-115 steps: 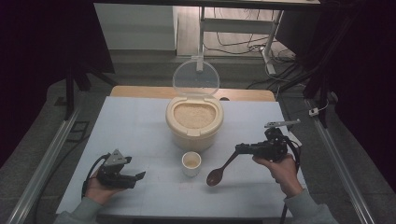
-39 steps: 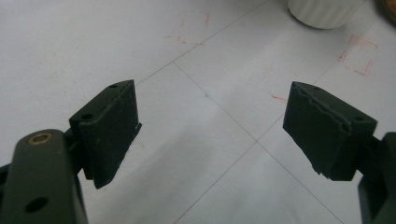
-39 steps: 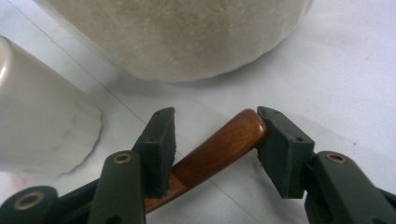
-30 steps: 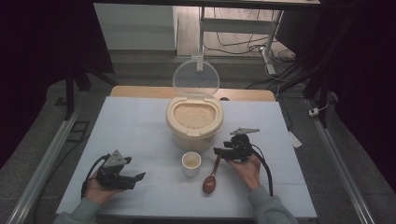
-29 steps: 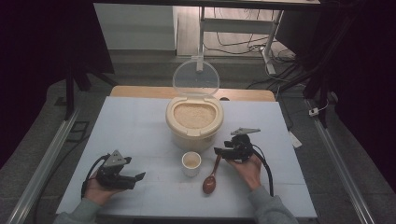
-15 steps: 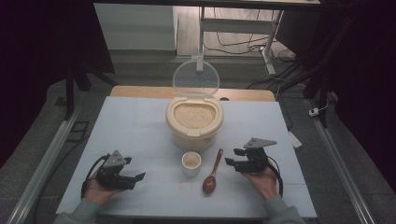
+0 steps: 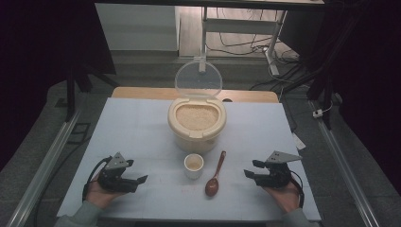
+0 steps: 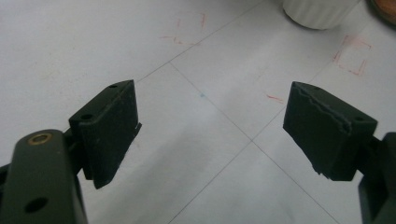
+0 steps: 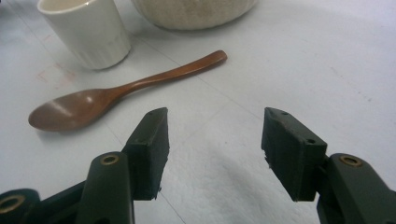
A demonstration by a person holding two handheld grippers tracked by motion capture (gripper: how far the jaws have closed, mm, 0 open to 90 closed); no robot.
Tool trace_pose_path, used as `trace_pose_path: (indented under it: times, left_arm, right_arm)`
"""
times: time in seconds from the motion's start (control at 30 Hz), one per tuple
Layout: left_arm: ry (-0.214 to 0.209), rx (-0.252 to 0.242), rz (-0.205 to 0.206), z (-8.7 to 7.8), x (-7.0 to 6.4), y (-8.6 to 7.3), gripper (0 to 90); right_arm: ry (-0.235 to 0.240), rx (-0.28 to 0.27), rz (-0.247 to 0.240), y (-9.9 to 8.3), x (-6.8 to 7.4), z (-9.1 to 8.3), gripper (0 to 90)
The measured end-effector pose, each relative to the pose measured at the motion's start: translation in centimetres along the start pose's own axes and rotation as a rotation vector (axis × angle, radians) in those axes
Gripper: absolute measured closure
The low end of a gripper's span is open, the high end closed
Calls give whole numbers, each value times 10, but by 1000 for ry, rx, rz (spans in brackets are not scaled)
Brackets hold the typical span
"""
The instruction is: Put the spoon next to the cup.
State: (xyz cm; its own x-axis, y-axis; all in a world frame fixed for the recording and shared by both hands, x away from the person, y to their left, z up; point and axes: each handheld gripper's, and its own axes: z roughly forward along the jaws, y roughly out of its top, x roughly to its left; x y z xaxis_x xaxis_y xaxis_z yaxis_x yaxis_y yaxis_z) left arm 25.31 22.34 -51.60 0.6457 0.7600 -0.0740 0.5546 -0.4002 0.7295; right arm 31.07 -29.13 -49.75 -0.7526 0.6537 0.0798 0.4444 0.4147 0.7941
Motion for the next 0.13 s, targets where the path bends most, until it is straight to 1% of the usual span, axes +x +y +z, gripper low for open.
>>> trace_pose_path:
  times: [0.07, 0.13]
  left_arm:
    - [0, 0, -1, 0, 0, 0, 177]
    - [0, -2, -1, 0, 0, 0, 177]
  right_arm:
    - [5, 4, -6, 0, 0, 0, 417]
    - [4, -3, -9, 0, 0, 0, 417]
